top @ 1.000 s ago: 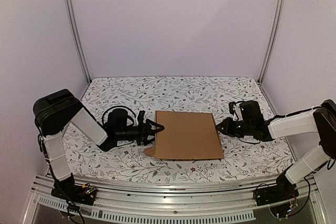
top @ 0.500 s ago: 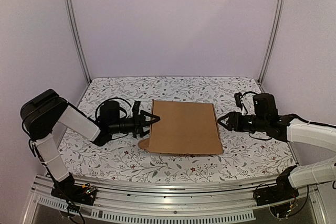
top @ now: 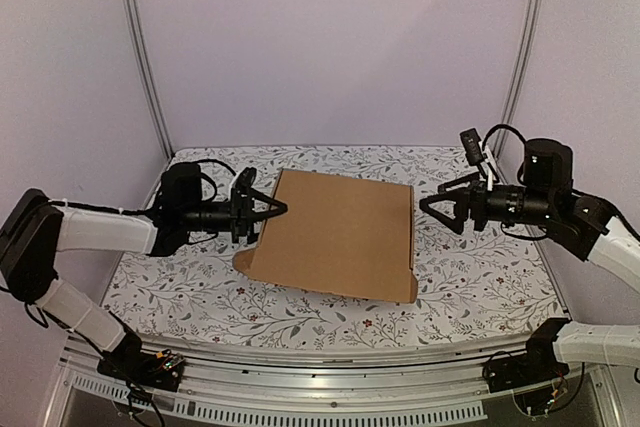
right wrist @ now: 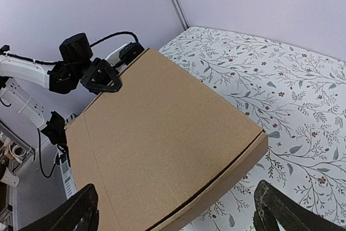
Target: Fold the paper box
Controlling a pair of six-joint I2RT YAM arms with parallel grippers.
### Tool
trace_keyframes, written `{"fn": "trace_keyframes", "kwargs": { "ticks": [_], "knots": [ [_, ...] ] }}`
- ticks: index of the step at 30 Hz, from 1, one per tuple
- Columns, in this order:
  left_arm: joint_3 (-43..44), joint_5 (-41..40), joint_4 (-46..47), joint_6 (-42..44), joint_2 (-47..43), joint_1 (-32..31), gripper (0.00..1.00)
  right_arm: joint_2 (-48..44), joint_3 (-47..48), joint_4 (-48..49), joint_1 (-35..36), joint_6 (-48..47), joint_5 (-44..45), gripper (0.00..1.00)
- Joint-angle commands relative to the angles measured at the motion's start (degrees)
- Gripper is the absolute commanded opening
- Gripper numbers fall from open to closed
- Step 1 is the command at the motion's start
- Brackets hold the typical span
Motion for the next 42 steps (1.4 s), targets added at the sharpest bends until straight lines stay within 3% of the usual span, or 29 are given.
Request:
{"fn": "trace_keyframes", "kwargs": {
  "ticks": [1,6,9,14,17,22,28,35,42],
  "knots": [
    [2.37,8.72,-6.54,1.40,-5.57,1.90,0.48,-5.61,3.18,-7.37,7.05,-12.62,2.03,0.99],
    [3.78,14.65,-13.27,4.22,-10.40,3.19,0.48,-8.98,7.26,-15.73,14.35,-28.29,5.81,0.99],
    [5.42,16.12,-22.27,11.12,-13.56,3.59,0.48,-9.78,9.29,-20.20,19.08,-37.62,10.48,0.99],
    [7.55,17.98,-30.28,15.91,-16.21,4.14,0.49,-9.81,8.23,-21.87,34.15,-54.48,32.25,0.99],
    [9.40,18.27,-36.08,18.99,-16.45,4.34,0.49,-9.19,5.36,-17.42,41.90,-65.28,44.73,0.99],
    [10.63,19.16,-40.20,21.64,-16.35,4.44,0.48,-6.66,0.32,-9.17,51.01,-80.09,58.40,0.99],
    [10.08,20.28,-41.35,24.21,-15.58,4.44,0.47,-2.73,-9.78,10.26,57.08,-99.49,67.38,0.99],
    [9.39,21.58,-41.06,25.22,-14.56,4.42,0.46,5.11,-15.78,34.29,60.50,-107.23,73.30,0.99],
    [9.17,23.84,-40.00,25.94,-13.51,4.45,0.43,14.02,-15.54,46.62,61.75,-111.00,76.44,0.99]
  ]
}}
